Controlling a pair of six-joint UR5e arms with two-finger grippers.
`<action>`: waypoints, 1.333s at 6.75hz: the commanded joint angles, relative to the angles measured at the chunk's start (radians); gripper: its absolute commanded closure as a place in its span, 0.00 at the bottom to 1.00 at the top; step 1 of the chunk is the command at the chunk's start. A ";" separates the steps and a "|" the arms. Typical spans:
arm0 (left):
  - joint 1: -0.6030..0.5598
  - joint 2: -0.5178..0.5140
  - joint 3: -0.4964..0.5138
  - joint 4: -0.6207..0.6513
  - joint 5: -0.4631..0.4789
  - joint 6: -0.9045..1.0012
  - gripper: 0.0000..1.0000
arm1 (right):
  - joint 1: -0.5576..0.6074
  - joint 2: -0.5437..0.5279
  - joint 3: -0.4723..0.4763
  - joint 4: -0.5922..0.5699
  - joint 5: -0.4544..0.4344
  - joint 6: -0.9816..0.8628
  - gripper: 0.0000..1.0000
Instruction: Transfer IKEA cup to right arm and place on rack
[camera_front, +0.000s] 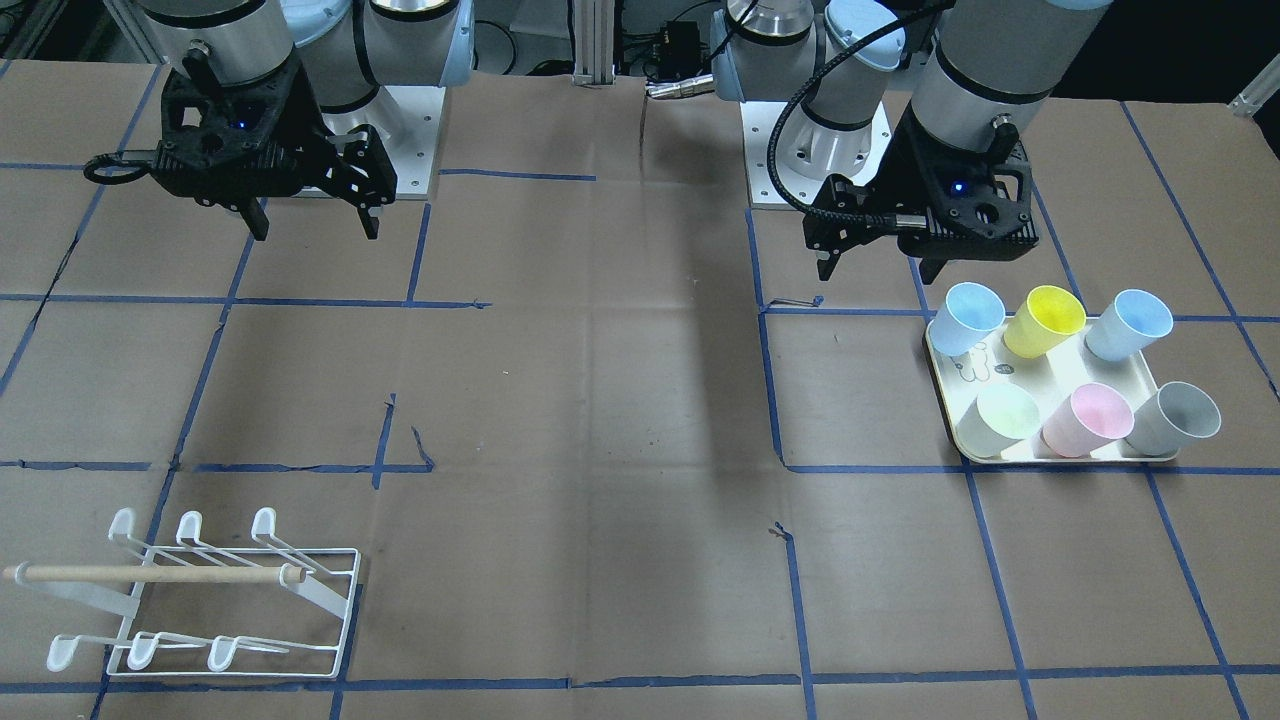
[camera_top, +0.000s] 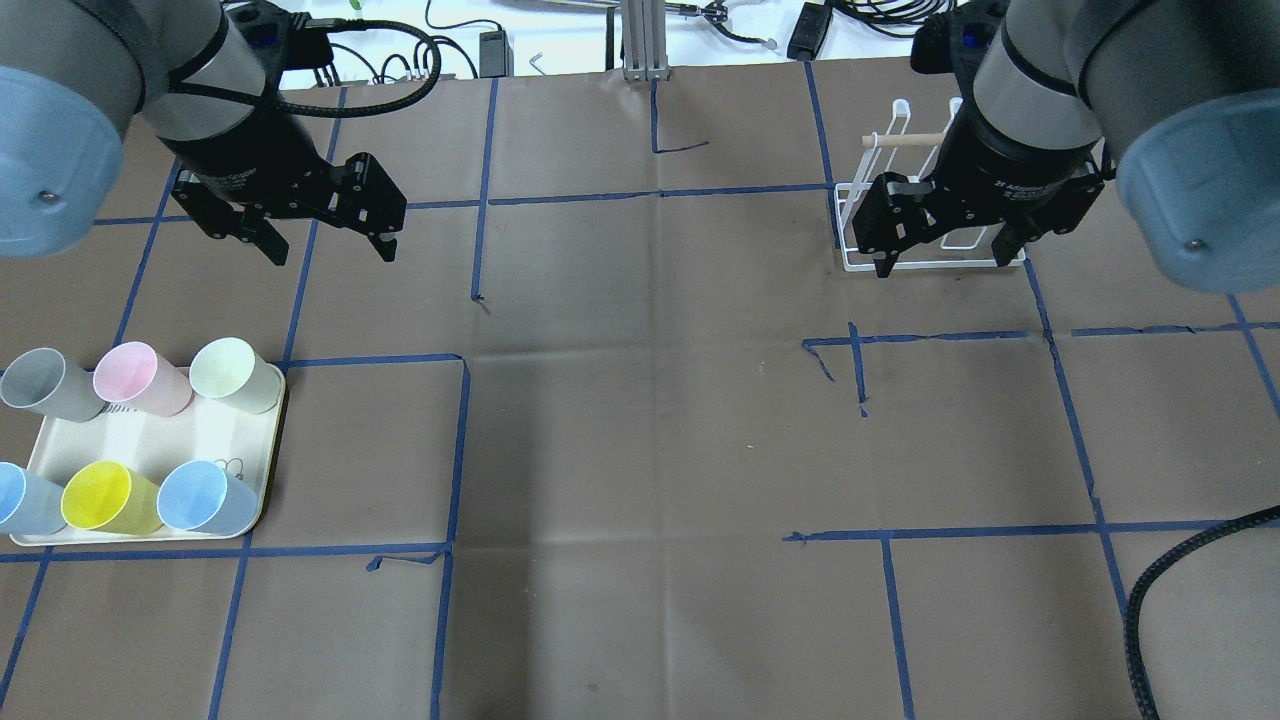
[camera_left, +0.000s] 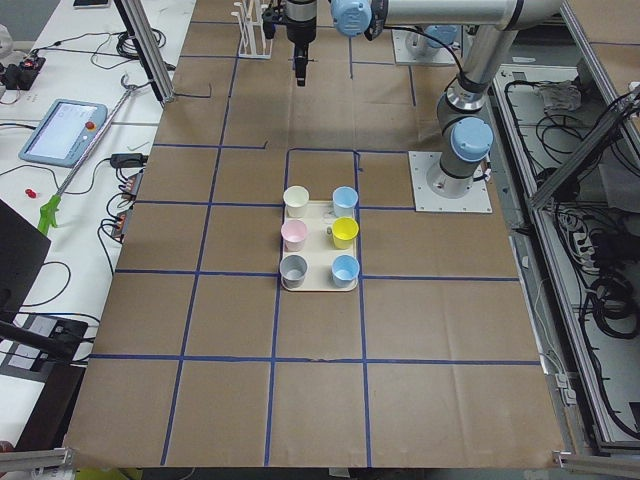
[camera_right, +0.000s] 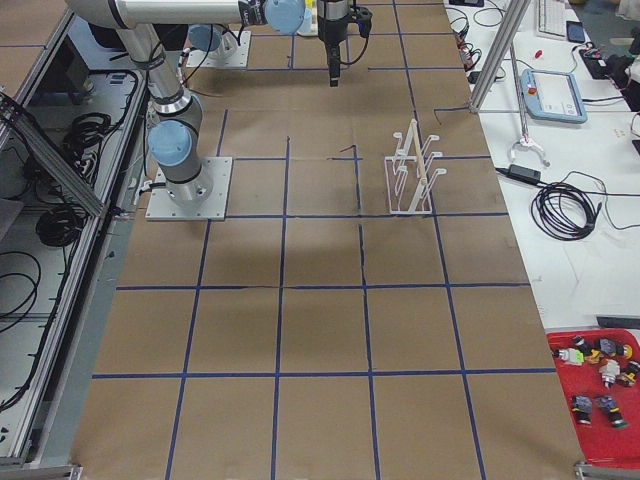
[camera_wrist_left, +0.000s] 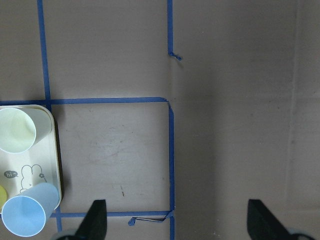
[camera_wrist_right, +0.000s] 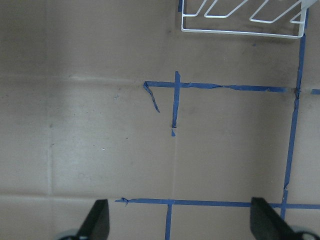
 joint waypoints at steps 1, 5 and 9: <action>0.000 -0.001 0.000 0.000 -0.002 0.000 0.00 | -0.001 0.000 -0.001 0.000 0.001 0.001 0.00; 0.000 0.001 -0.007 -0.002 -0.006 -0.002 0.00 | -0.002 0.000 -0.005 0.000 0.001 0.001 0.00; 0.002 0.016 -0.029 0.003 0.001 0.003 0.00 | -0.002 0.002 -0.004 0.000 0.002 0.001 0.00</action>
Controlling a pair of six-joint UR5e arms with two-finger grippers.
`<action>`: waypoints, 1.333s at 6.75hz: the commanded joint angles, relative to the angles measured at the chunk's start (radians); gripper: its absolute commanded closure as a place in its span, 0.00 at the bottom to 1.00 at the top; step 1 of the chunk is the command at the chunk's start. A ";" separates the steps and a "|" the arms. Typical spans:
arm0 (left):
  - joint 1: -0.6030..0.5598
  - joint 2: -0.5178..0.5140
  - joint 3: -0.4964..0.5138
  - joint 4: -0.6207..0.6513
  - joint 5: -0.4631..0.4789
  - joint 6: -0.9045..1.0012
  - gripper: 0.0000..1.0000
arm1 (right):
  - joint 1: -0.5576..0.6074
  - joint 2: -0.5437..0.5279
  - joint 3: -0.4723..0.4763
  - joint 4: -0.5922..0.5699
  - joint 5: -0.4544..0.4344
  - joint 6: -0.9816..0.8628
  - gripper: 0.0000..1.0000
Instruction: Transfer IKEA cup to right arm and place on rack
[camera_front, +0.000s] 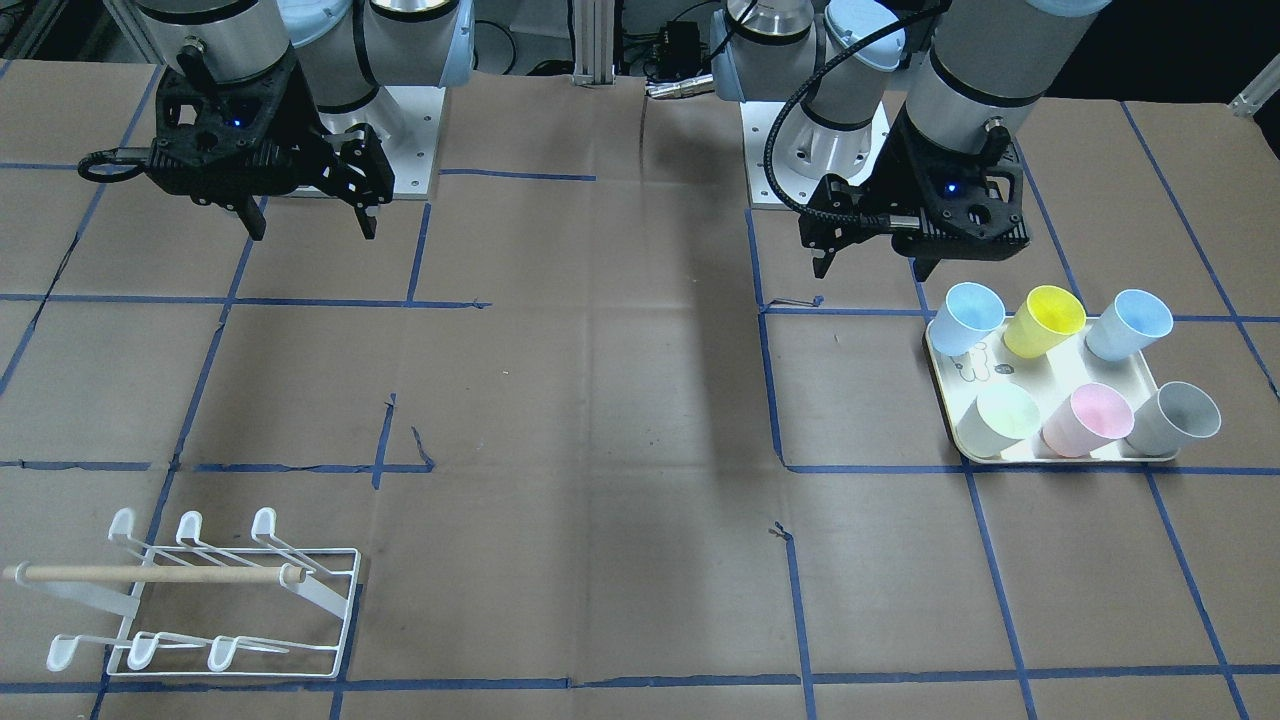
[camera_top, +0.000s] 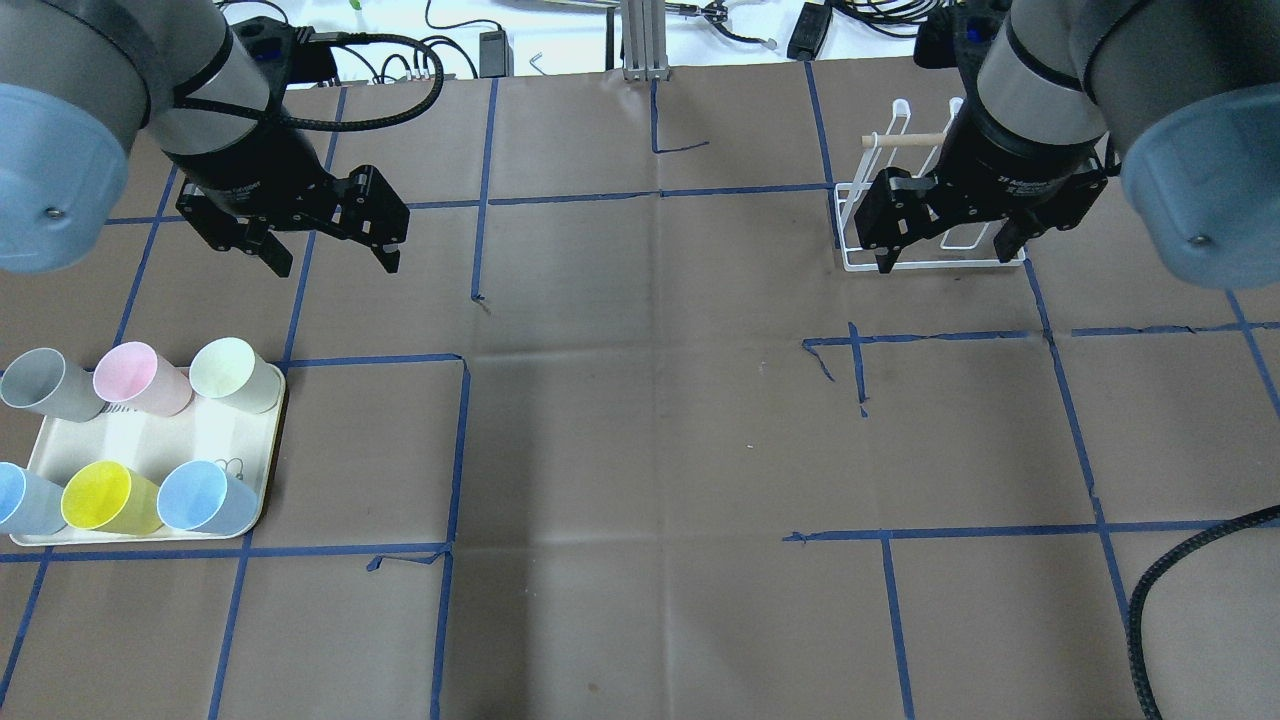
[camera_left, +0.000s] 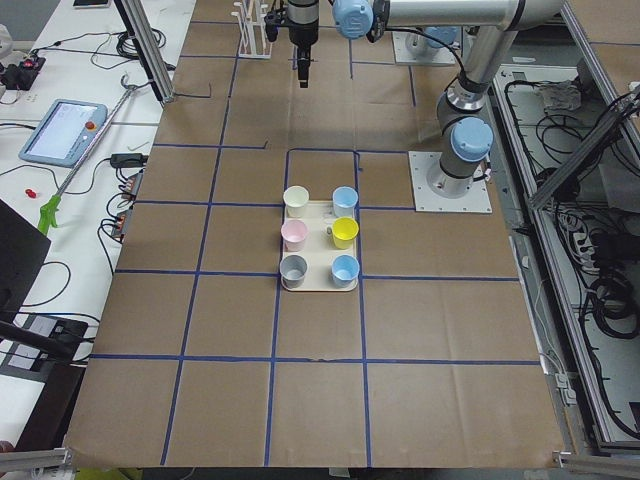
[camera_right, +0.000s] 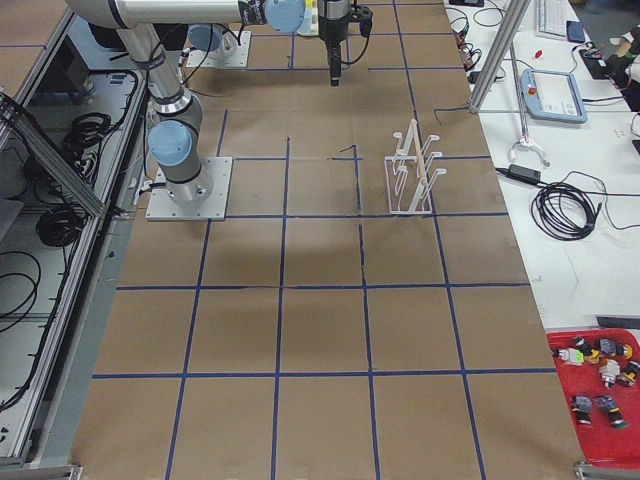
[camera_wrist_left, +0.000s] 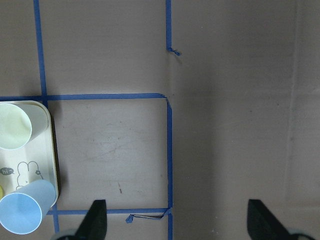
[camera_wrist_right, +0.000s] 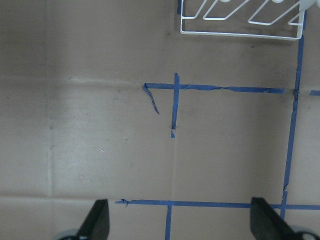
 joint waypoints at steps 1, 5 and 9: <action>0.010 0.008 -0.006 -0.006 0.014 0.011 0.00 | -0.001 0.001 0.002 -0.008 0.000 0.000 0.00; 0.239 0.033 -0.083 0.002 0.011 0.240 0.01 | -0.001 0.009 0.007 -0.012 0.001 0.000 0.00; 0.415 0.015 -0.213 0.164 0.010 0.448 0.02 | 0.001 0.042 0.014 -0.059 0.062 0.068 0.00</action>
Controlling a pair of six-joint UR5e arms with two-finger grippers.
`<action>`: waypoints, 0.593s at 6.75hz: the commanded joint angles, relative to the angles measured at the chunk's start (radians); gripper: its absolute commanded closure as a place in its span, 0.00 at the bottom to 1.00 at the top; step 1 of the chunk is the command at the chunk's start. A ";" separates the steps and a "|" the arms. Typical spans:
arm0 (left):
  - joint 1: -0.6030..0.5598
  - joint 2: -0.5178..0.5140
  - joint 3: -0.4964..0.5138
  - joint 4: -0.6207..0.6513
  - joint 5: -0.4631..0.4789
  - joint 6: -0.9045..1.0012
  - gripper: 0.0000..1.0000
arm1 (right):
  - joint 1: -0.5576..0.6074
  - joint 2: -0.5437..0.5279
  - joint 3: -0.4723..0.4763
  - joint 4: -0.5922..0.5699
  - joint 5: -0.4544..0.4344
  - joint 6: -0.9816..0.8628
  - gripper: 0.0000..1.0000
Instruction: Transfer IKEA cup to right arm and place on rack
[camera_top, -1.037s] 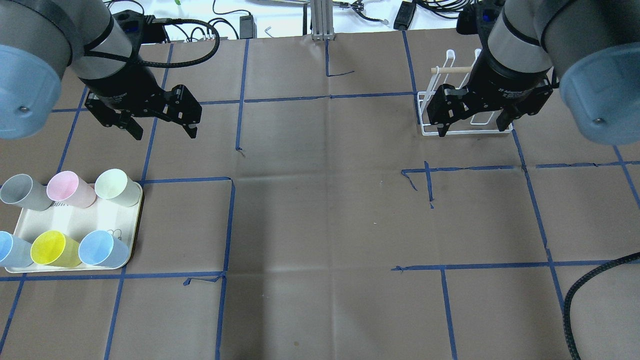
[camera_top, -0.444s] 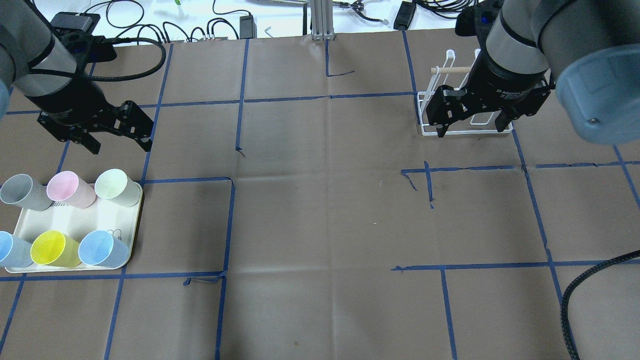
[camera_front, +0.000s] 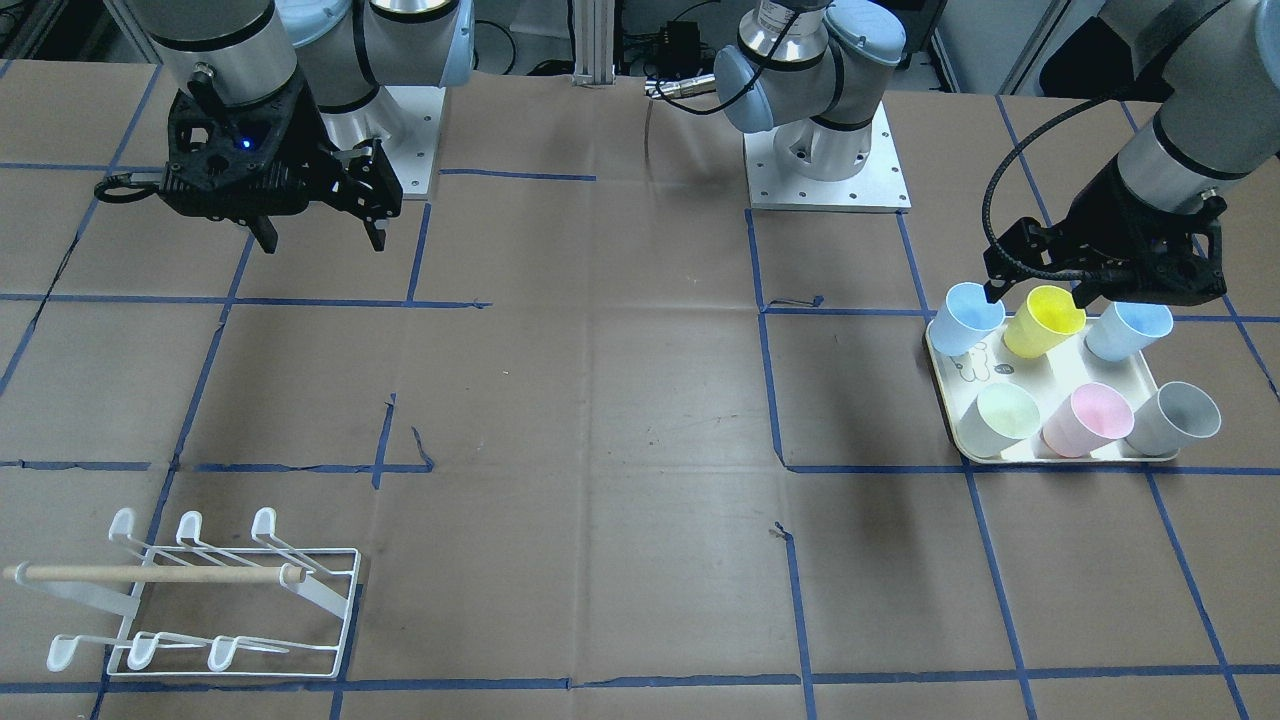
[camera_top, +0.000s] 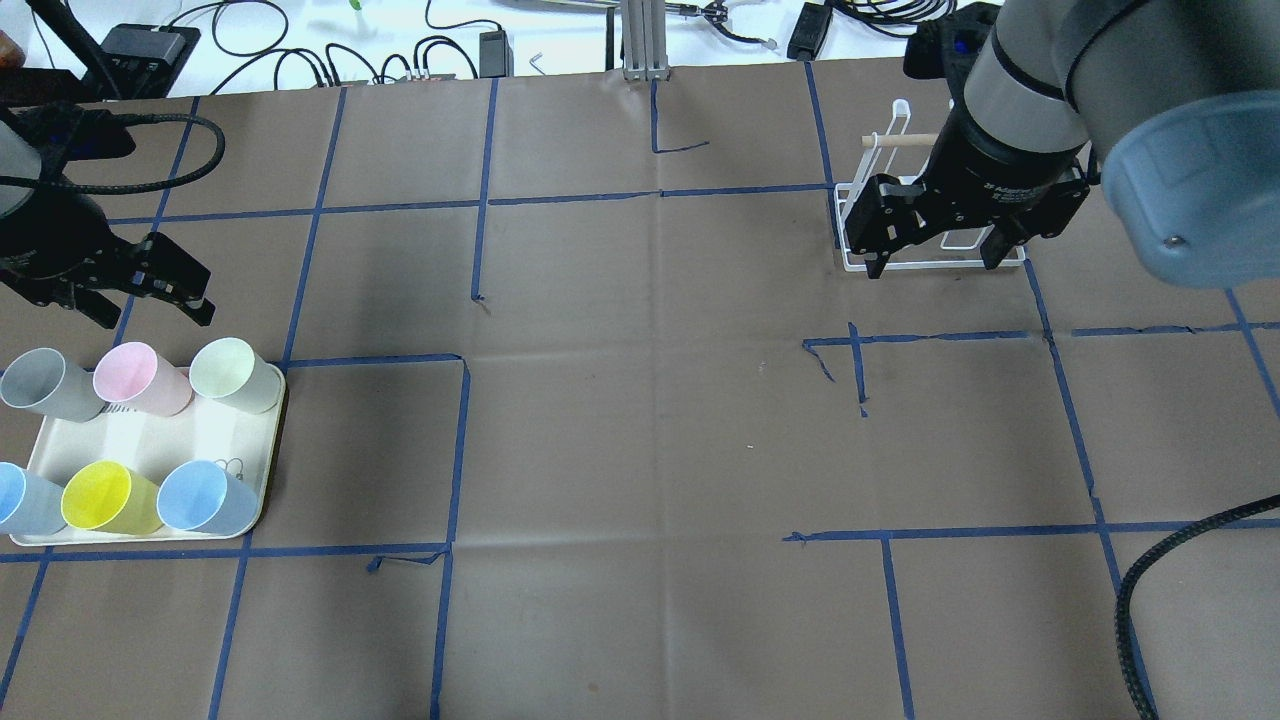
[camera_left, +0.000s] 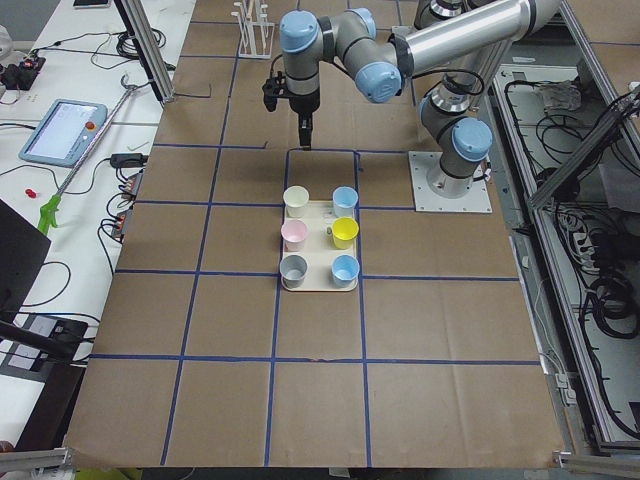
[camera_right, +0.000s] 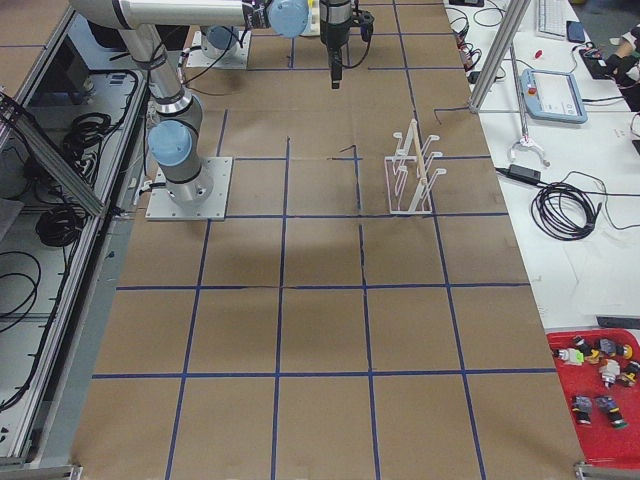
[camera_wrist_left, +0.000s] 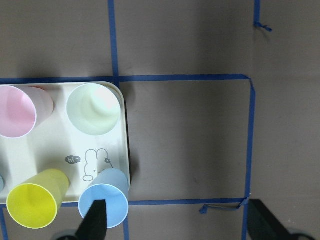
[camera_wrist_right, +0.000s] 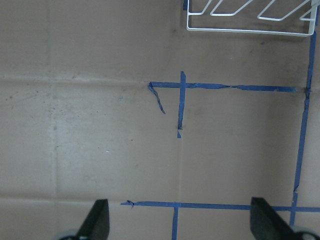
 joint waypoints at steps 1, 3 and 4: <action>0.017 -0.010 -0.088 0.114 -0.008 0.028 0.02 | -0.001 0.035 0.042 -0.211 0.071 0.146 0.00; 0.018 -0.081 -0.119 0.240 -0.010 0.030 0.02 | -0.001 0.018 0.225 -0.623 0.081 0.317 0.00; 0.017 -0.126 -0.128 0.287 -0.010 0.028 0.02 | 0.000 0.021 0.264 -0.814 0.079 0.479 0.00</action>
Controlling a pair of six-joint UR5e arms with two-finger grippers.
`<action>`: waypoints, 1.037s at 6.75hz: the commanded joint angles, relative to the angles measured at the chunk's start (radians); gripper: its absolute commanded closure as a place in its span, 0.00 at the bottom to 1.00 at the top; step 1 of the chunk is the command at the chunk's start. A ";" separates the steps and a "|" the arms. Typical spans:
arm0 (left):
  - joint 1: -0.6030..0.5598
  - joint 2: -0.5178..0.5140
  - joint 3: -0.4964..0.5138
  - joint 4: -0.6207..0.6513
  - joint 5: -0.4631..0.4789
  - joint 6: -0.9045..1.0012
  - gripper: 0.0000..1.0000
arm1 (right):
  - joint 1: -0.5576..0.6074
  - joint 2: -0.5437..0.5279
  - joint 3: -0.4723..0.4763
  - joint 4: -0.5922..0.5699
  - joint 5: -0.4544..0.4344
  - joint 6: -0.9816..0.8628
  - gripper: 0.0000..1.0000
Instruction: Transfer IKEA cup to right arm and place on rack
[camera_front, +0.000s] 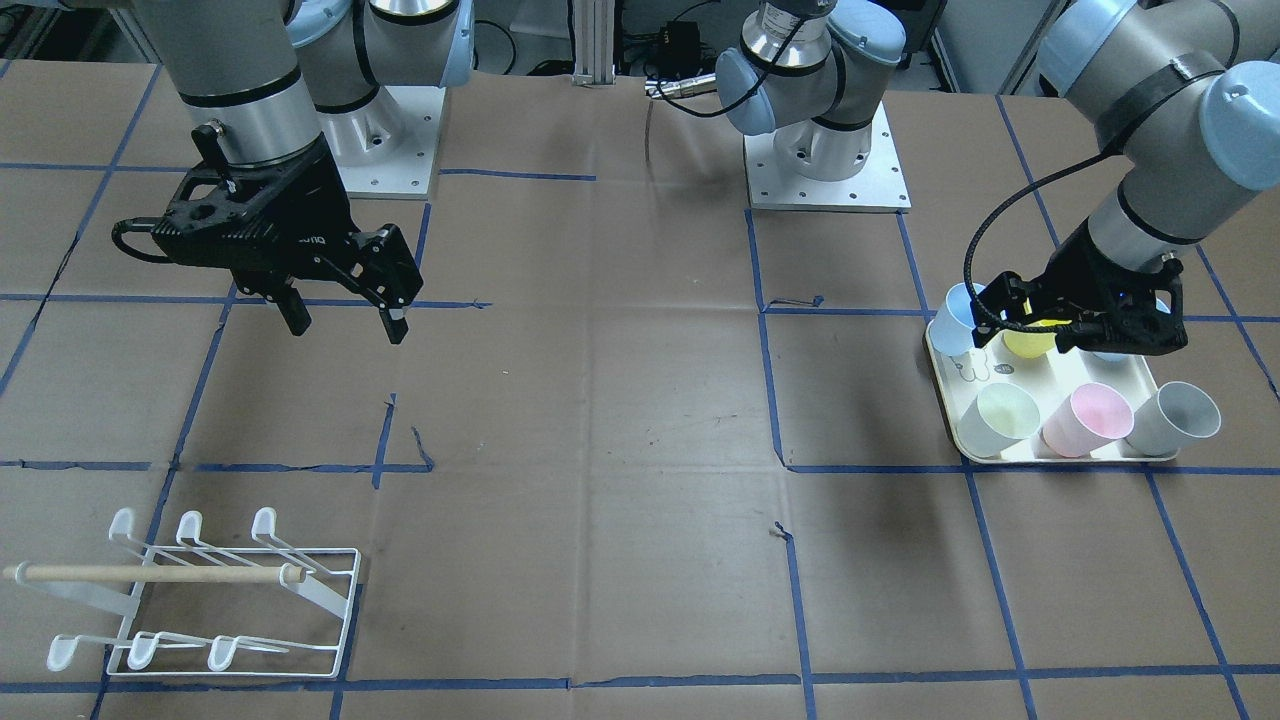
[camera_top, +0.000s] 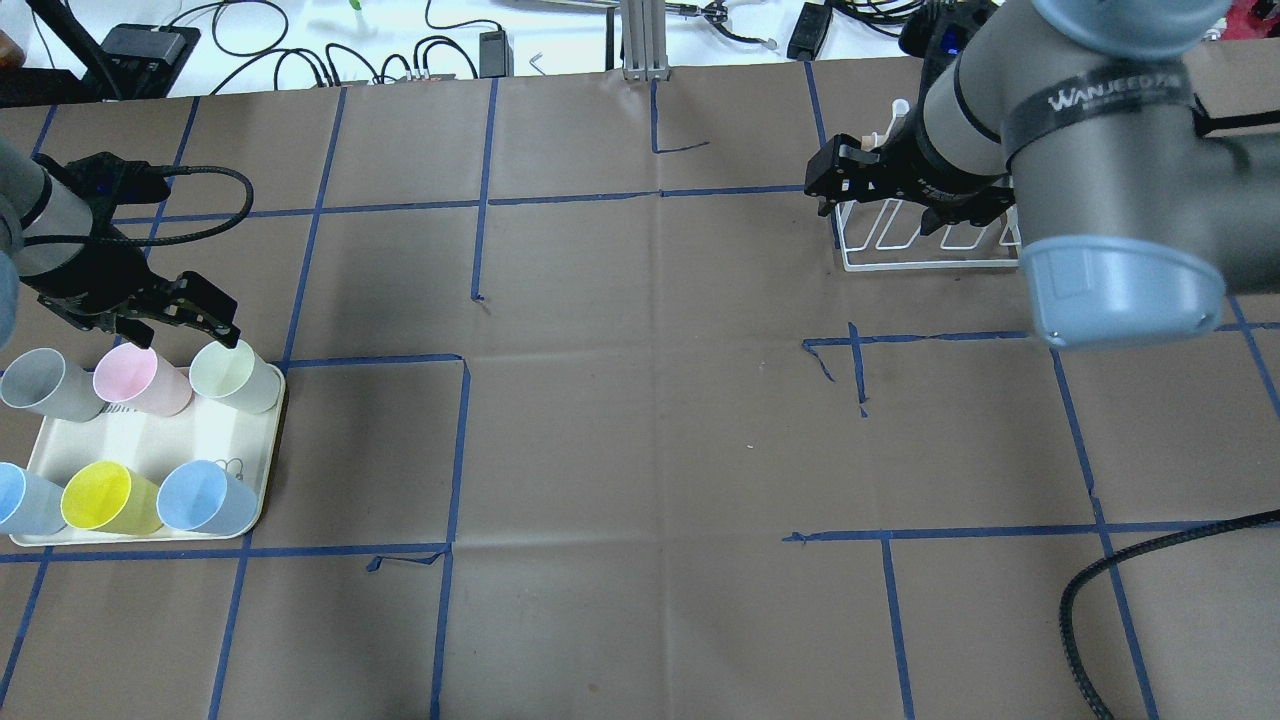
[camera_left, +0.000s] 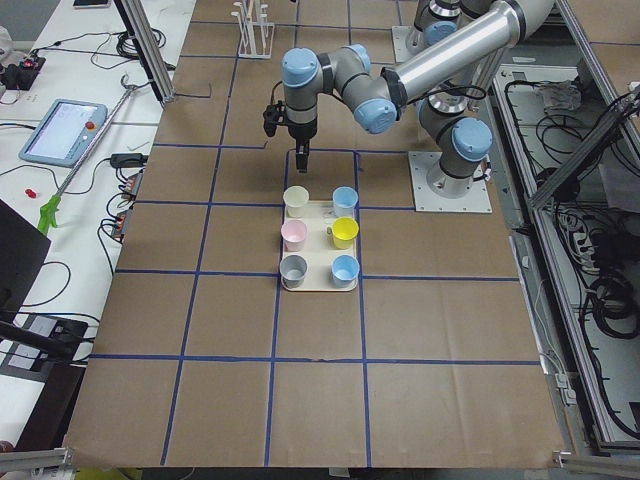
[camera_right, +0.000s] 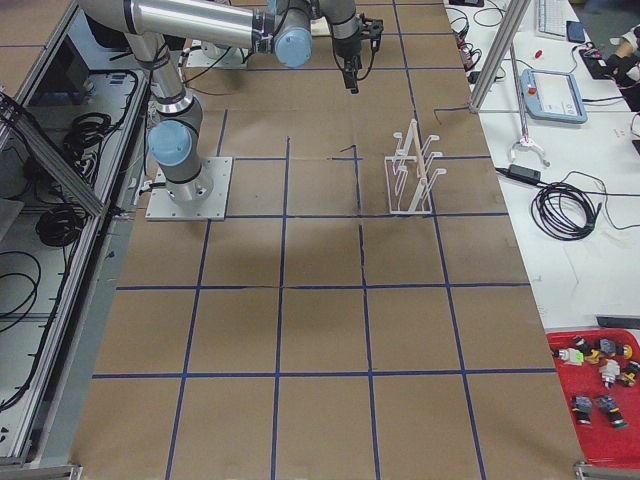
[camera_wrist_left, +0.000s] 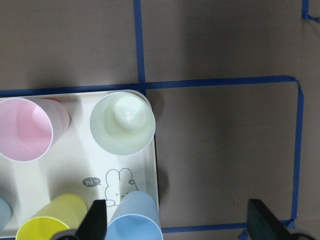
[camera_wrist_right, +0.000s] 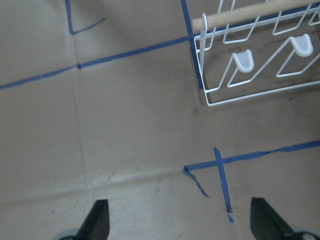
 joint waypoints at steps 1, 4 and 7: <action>0.001 -0.092 -0.024 0.118 0.000 -0.001 0.02 | 0.001 -0.001 0.108 -0.381 0.002 0.263 0.00; 0.015 -0.162 -0.109 0.268 -0.002 -0.001 0.02 | 0.007 -0.012 0.245 -0.632 0.003 0.299 0.00; 0.015 -0.165 -0.131 0.290 0.000 -0.002 0.05 | 0.010 -0.023 0.244 -0.630 -0.001 0.402 0.00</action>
